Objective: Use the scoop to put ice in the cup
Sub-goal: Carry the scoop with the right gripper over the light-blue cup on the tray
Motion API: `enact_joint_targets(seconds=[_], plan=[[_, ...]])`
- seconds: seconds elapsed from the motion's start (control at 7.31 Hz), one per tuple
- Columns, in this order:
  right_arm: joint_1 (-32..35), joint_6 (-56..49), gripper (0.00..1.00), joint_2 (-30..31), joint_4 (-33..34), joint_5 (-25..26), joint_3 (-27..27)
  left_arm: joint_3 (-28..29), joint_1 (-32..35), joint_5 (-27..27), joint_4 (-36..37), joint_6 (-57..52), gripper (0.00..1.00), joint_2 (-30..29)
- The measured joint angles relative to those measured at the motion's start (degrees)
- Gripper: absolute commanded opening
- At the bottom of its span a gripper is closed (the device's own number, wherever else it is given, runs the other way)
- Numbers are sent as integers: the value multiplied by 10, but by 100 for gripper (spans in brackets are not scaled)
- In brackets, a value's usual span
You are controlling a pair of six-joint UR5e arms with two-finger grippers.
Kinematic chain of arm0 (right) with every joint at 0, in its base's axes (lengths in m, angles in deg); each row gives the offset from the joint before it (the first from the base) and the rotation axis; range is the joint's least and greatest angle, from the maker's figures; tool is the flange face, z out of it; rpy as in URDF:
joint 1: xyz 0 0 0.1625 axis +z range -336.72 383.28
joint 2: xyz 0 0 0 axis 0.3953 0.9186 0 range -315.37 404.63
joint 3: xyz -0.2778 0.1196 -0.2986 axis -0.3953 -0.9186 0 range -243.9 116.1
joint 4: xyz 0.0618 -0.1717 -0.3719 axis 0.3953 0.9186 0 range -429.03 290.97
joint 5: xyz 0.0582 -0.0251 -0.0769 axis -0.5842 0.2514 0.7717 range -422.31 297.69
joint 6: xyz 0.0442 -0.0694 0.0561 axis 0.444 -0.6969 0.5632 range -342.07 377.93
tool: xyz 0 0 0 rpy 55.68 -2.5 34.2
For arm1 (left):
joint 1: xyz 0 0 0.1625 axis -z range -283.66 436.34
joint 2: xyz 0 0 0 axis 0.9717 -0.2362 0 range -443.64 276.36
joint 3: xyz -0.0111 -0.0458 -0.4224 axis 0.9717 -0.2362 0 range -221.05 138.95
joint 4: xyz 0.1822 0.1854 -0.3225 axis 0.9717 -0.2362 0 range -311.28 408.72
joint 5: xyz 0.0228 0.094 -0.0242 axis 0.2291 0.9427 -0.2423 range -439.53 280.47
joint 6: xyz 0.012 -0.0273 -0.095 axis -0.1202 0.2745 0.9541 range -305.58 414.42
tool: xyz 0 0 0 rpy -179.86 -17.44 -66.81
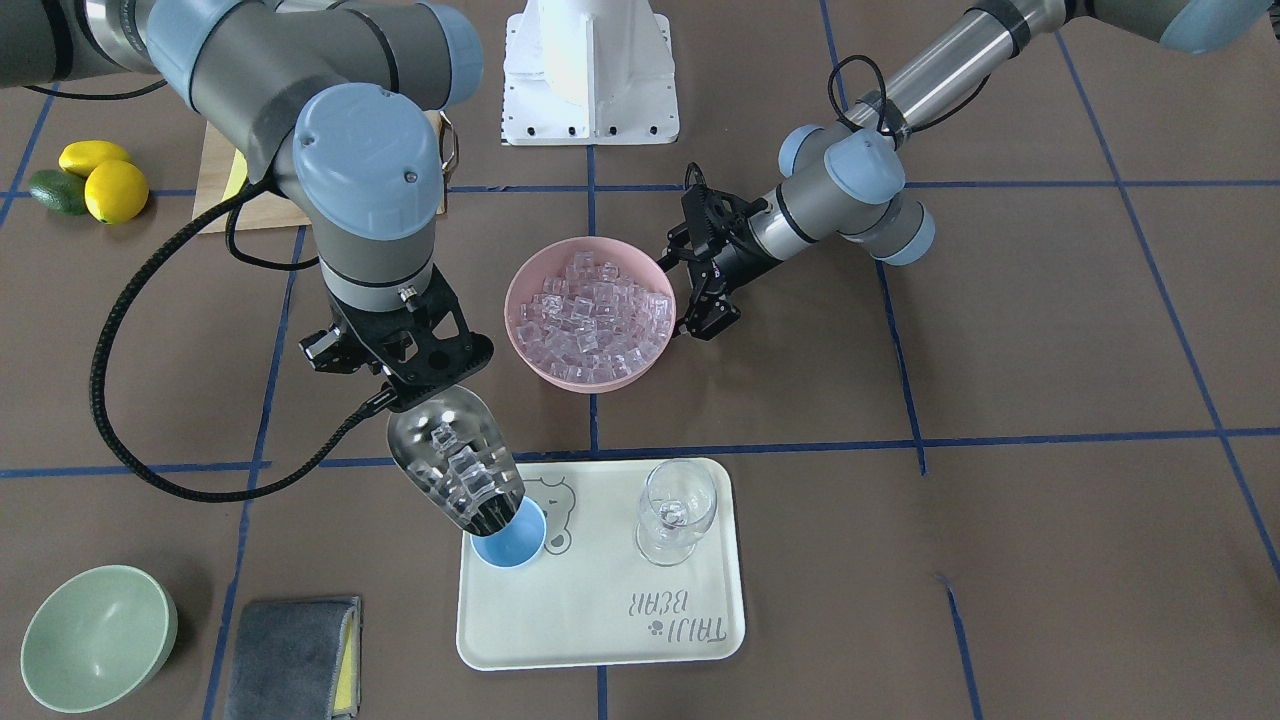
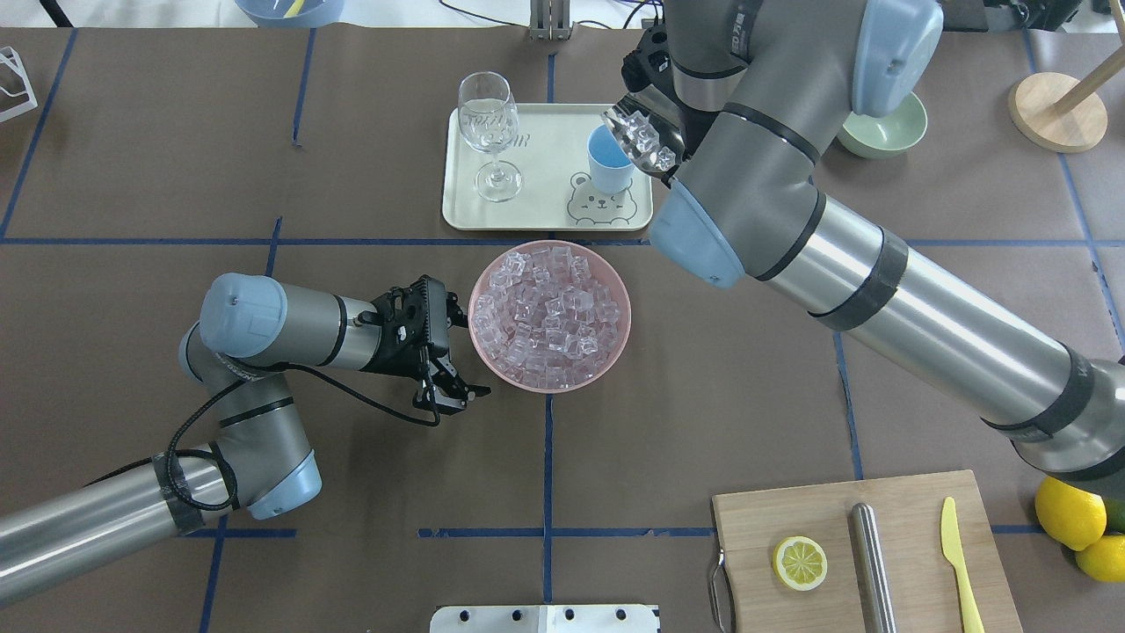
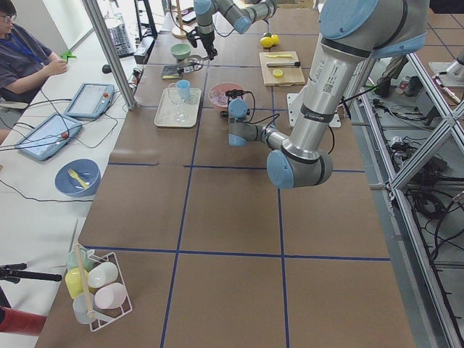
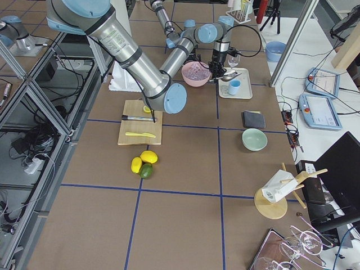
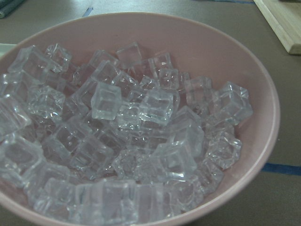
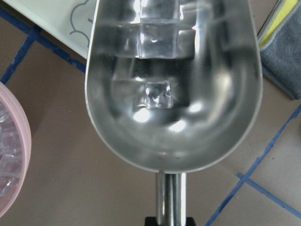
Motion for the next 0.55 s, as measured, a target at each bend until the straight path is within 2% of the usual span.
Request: enact_joint_targets(seconds=[0.55], plan=[[20, -20, 0, -15, 54, -26, -22, 0, 0, 0, 0, -1, 100, 0]])
